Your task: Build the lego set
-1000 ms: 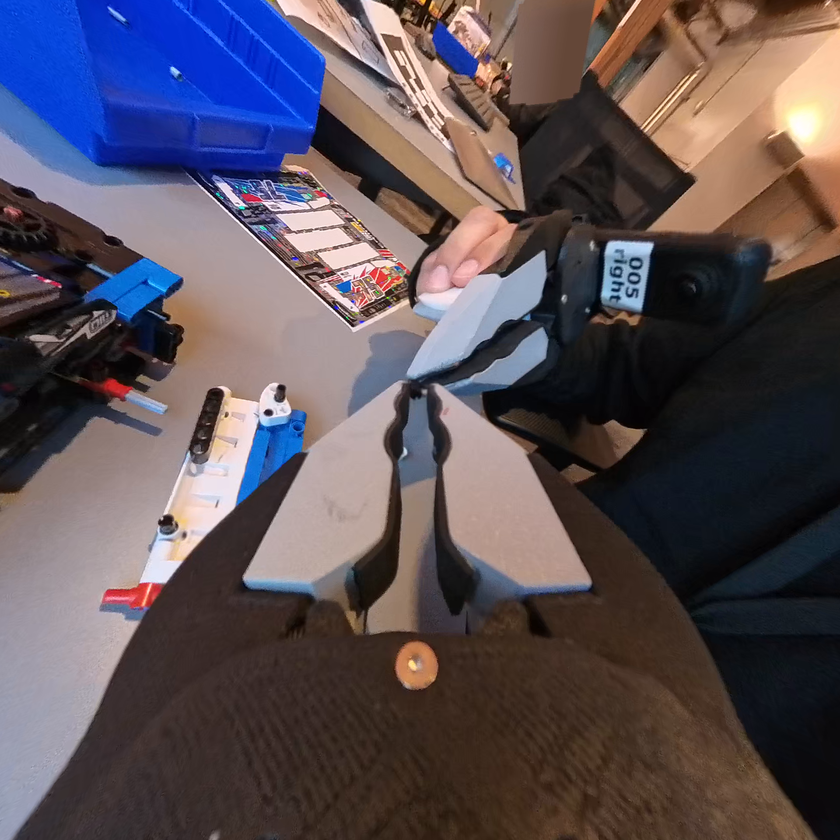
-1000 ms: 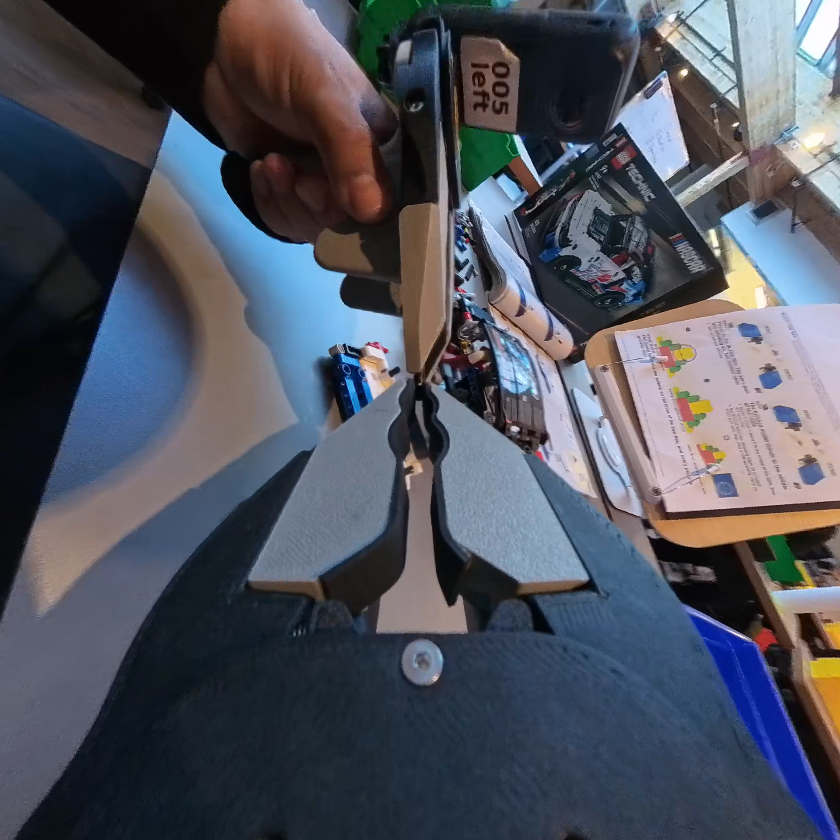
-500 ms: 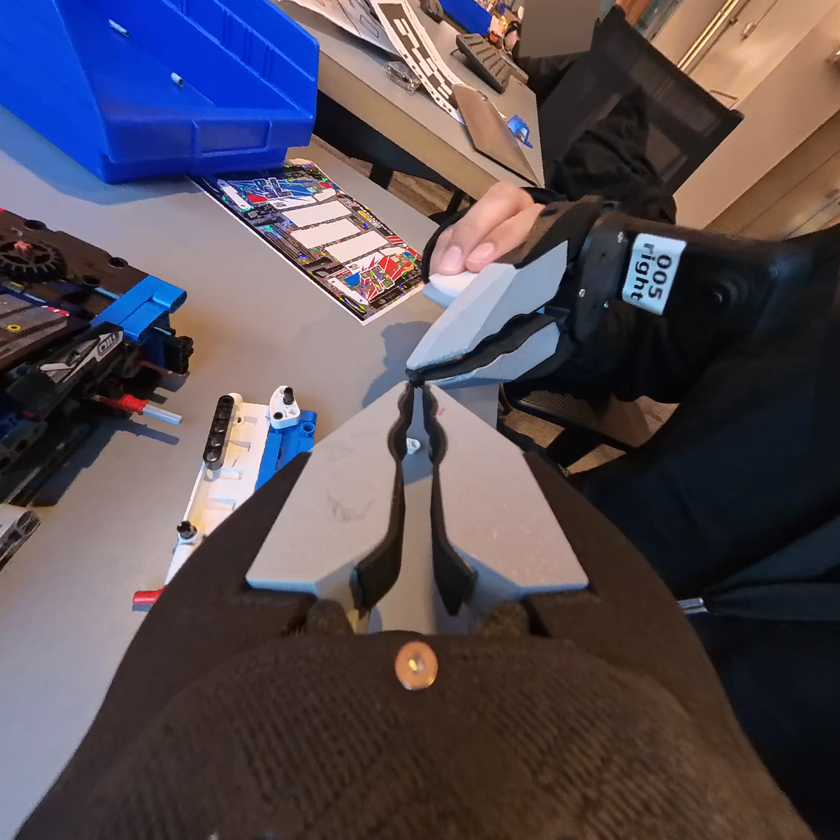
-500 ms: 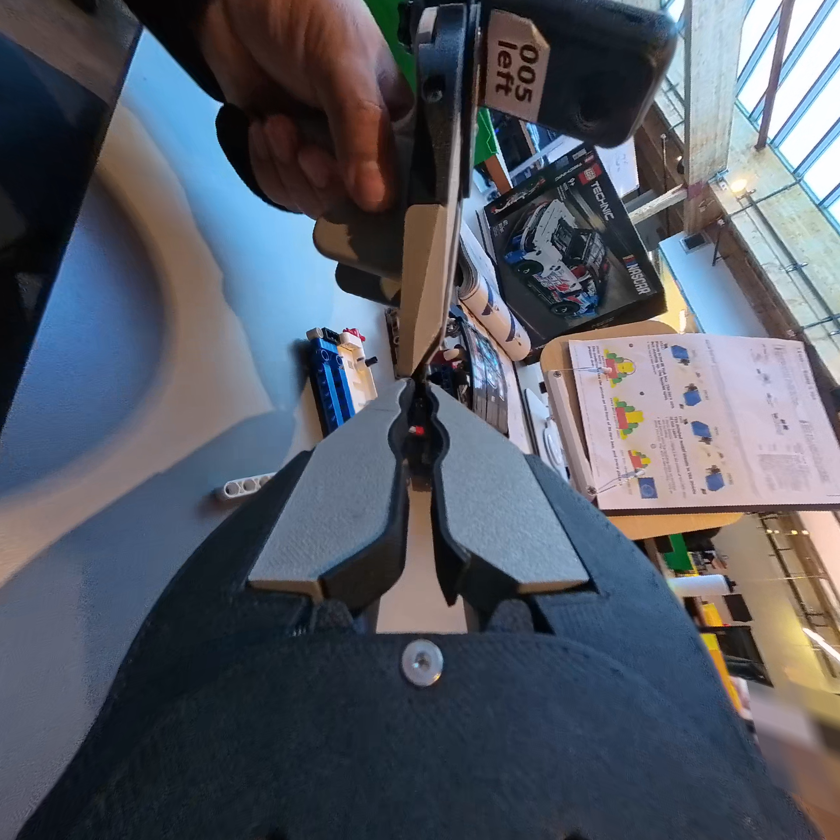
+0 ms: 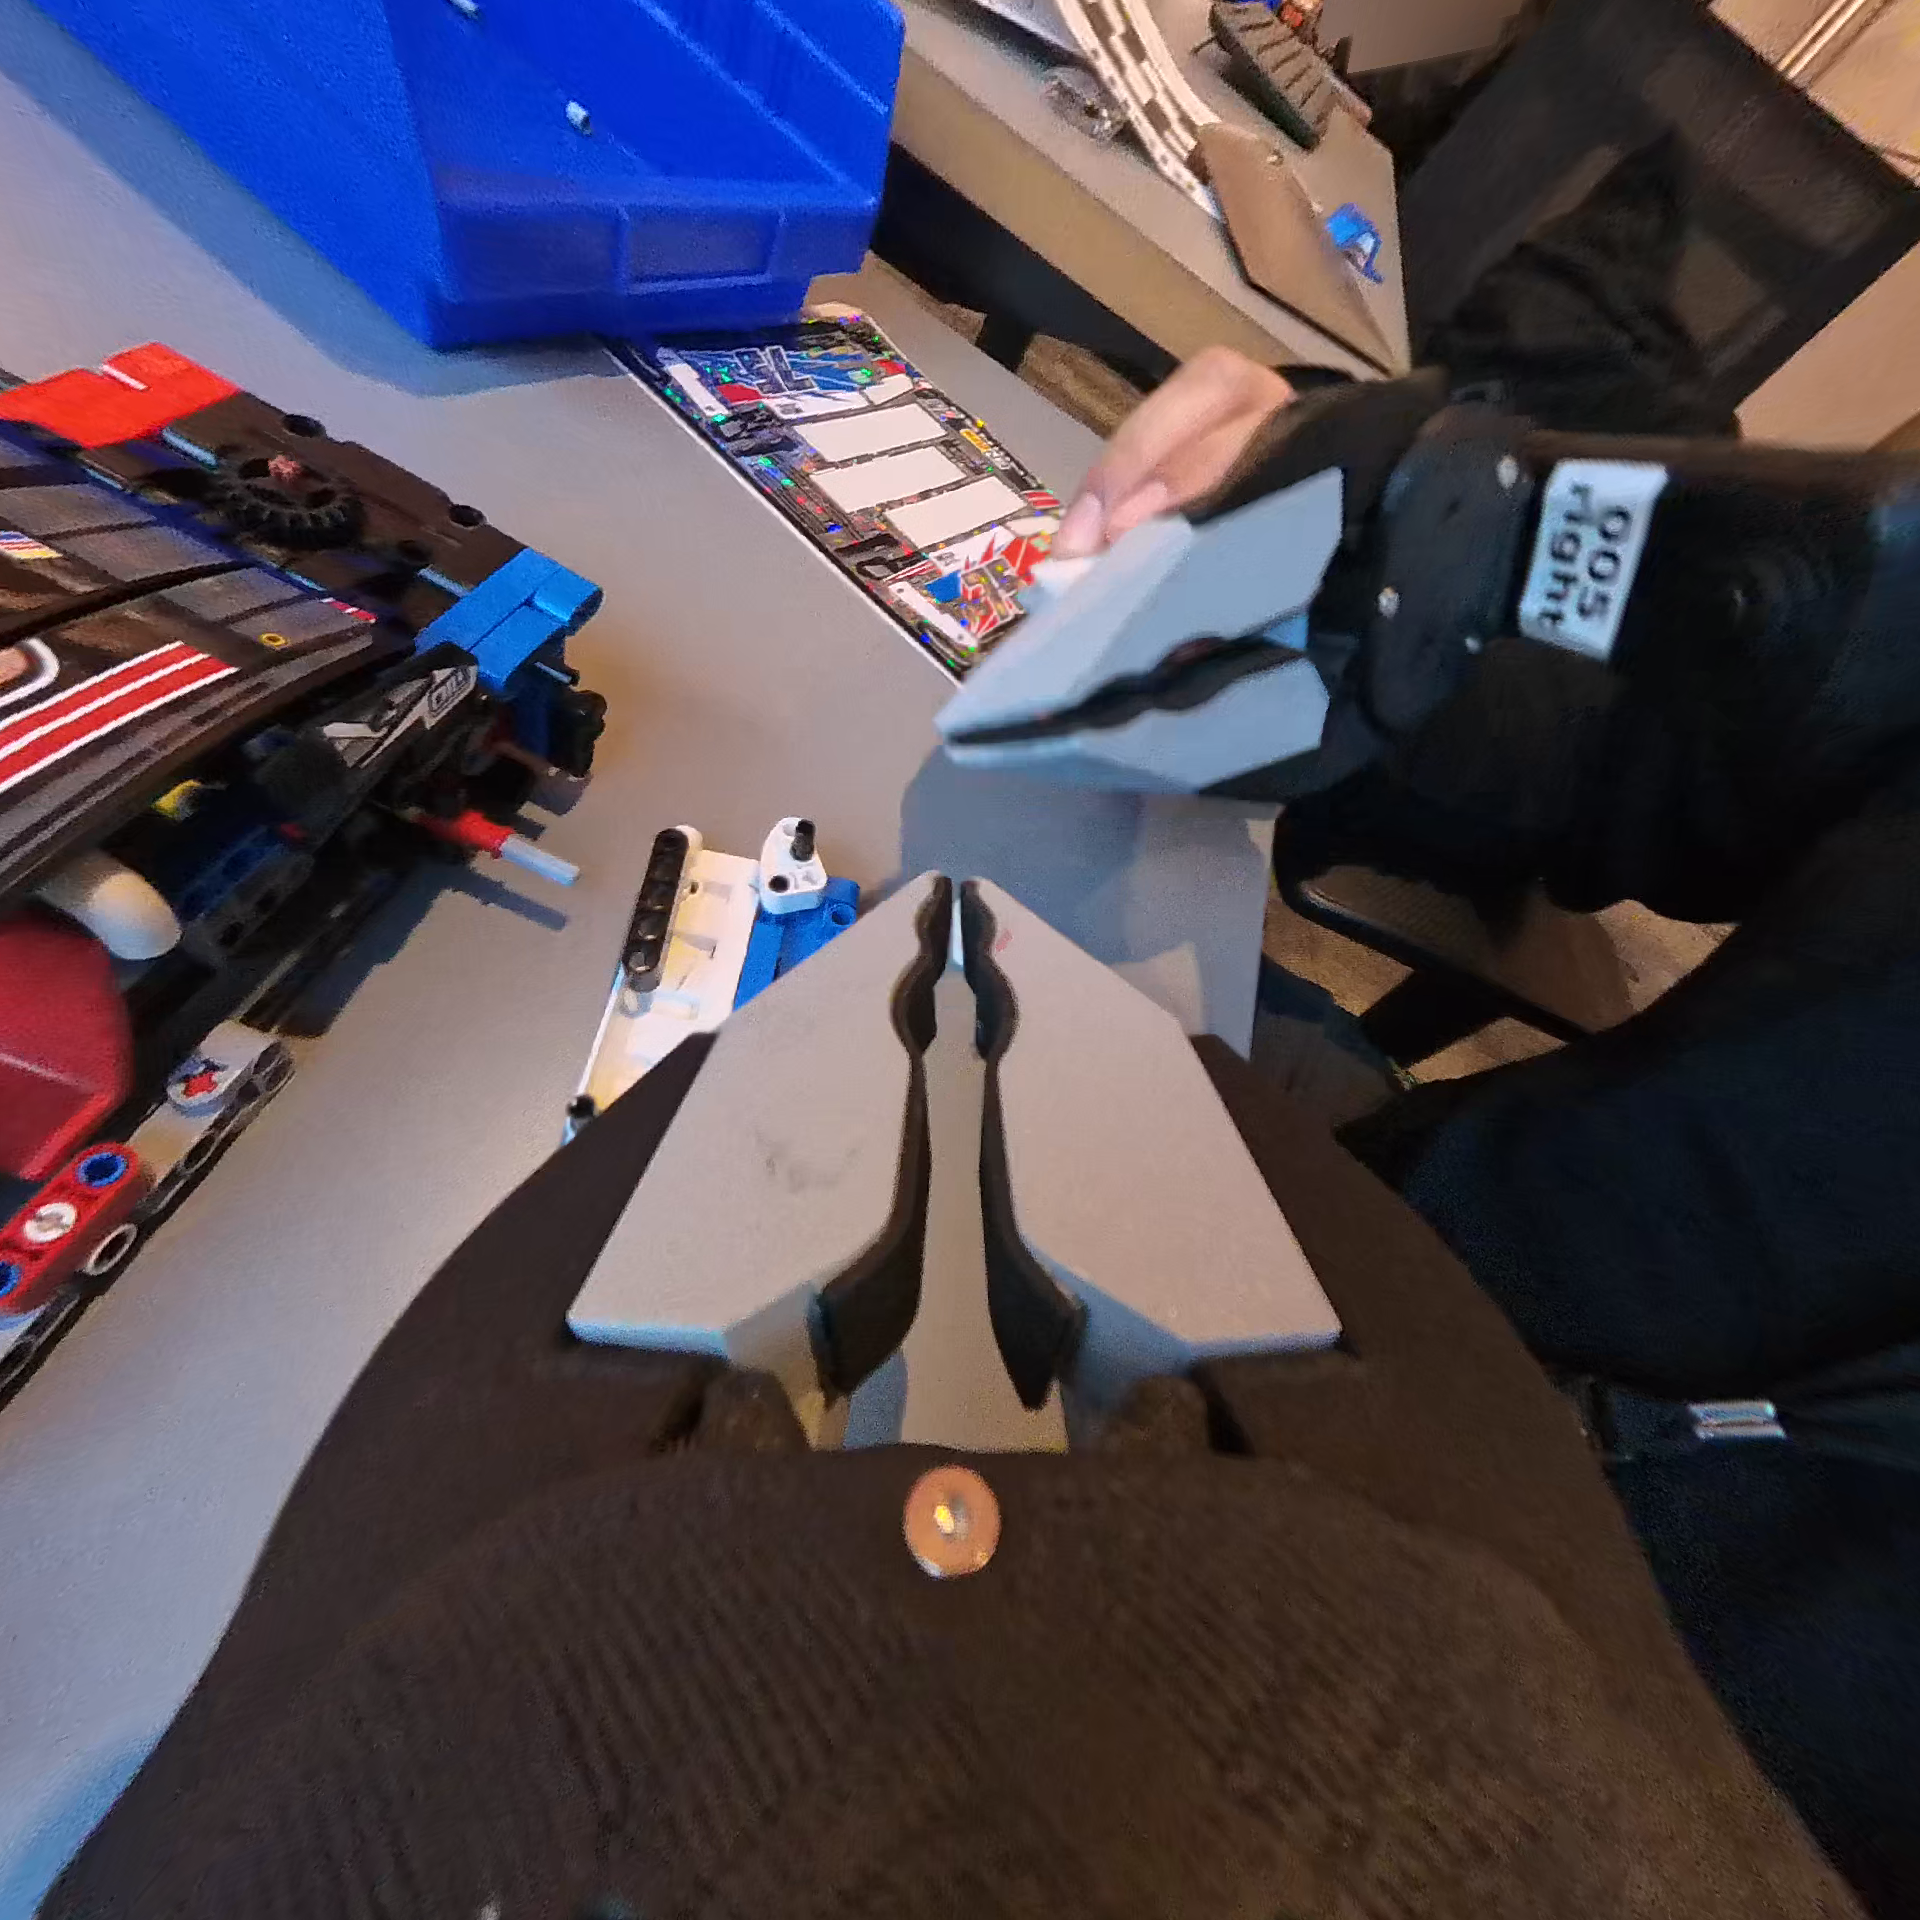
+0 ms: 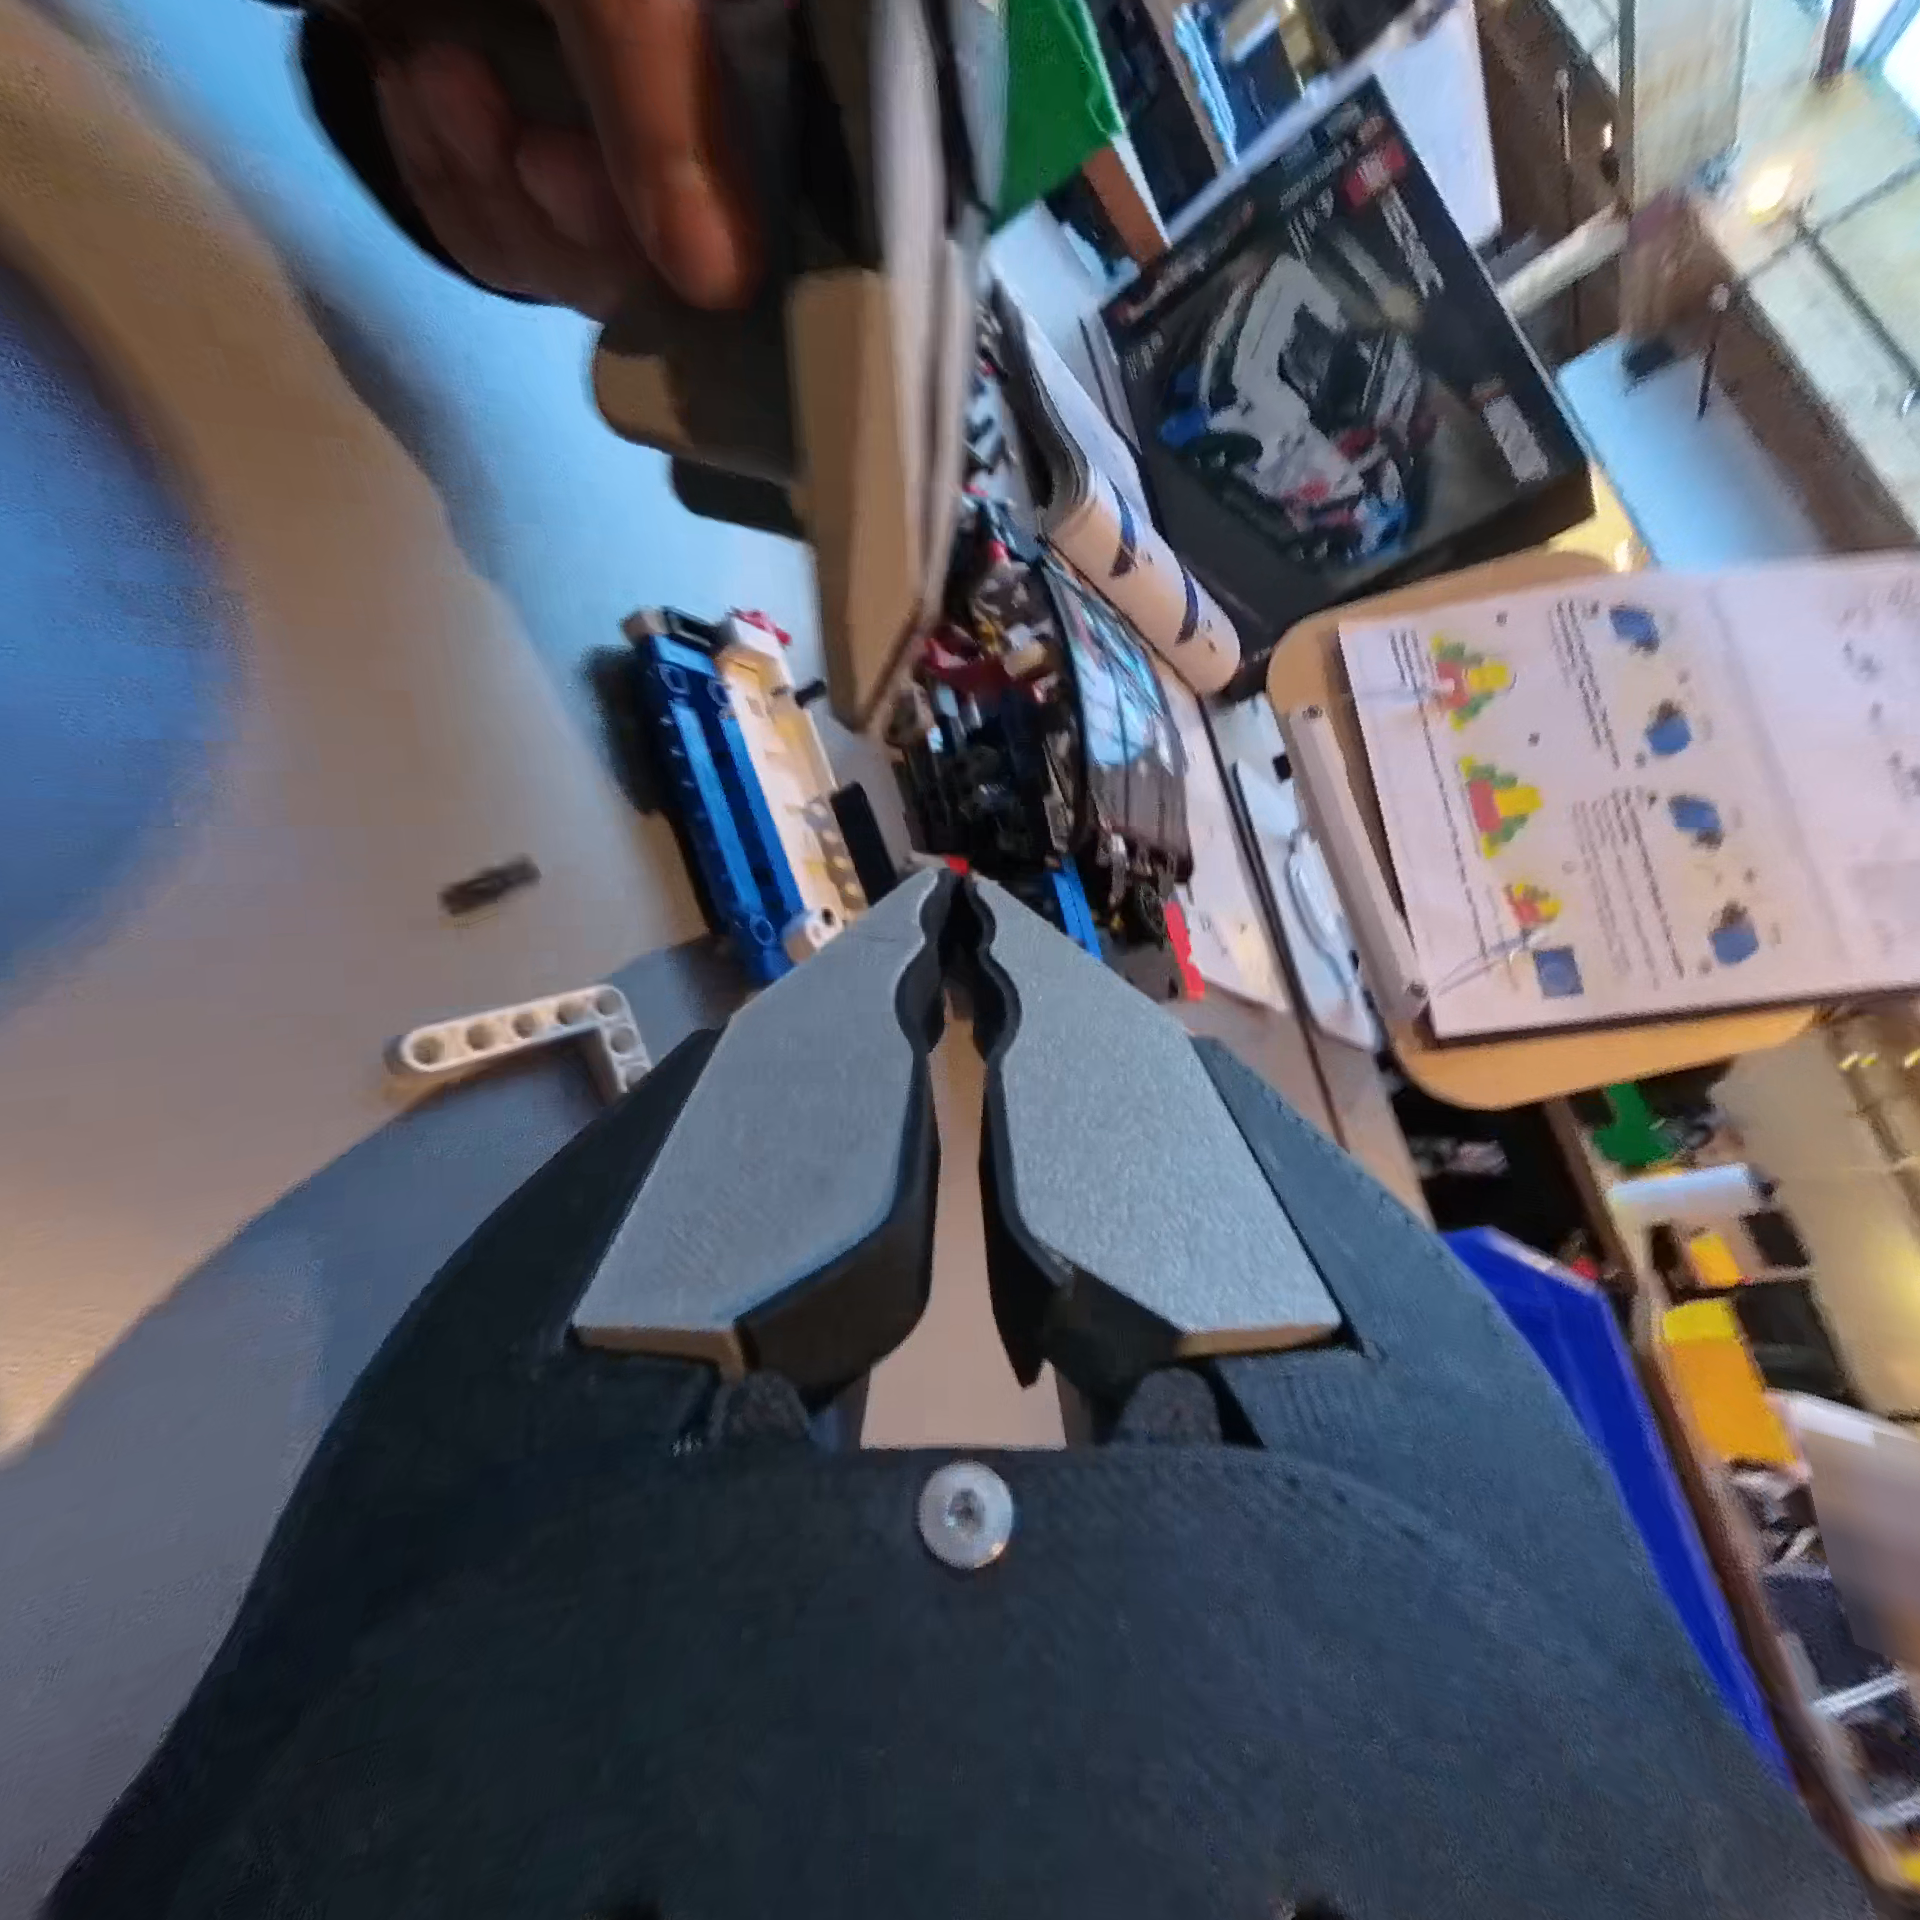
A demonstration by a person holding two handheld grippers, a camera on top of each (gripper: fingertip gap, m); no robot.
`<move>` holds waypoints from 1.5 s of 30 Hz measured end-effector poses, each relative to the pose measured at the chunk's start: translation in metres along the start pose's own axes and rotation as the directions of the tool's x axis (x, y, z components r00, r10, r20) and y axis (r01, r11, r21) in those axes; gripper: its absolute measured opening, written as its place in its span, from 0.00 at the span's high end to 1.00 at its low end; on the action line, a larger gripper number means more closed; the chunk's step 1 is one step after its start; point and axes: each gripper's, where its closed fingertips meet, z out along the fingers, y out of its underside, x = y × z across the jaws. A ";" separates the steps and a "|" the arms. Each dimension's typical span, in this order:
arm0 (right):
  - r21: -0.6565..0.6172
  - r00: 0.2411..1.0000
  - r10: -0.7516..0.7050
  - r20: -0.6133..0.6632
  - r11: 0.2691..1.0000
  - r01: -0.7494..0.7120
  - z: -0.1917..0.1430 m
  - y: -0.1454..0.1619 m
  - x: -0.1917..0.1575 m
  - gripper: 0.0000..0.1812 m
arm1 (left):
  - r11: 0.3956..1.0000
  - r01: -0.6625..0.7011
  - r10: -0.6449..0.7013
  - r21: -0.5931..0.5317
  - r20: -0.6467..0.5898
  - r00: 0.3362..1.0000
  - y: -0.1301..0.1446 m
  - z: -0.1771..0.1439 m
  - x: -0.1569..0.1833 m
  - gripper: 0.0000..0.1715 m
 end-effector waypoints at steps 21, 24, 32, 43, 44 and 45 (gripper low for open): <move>-0.135 0.746 0.482 0.458 0.868 -0.478 -0.042 -0.003 -0.071 0.98 | 0.928 -0.147 0.196 -0.343 0.112 0.974 0.083 0.021 0.035 0.93; -0.129 0.750 0.478 0.457 0.870 -0.476 -0.043 -0.004 -0.072 0.98 | 0.911 -0.189 0.259 -0.368 0.149 0.954 0.084 0.021 0.030 0.98; -0.130 0.747 0.477 0.464 0.870 -0.475 -0.044 -0.004 -0.074 0.98 | 0.913 -0.176 0.246 -0.369 0.152 0.957 0.083 0.024 0.033 0.94; -0.177 0.703 0.551 0.450 0.826 -0.535 -0.040 0.001 -0.070 1.00 | 0.894 -0.288 0.359 -0.342 0.165 0.919 0.078 0.026 0.024 0.99; -0.201 0.680 0.593 0.431 0.798 -0.569 -0.038 0.005 -0.066 1.00 | 0.882 -0.333 0.407 -0.333 0.182 0.895 0.074 0.023 0.021 0.99; -0.226 0.646 0.641 0.415 0.760 -0.609 -0.035 0.008 -0.062 1.00 | 0.866 -0.386 0.457 -0.317 0.190 0.869 0.069 0.021 0.022 0.99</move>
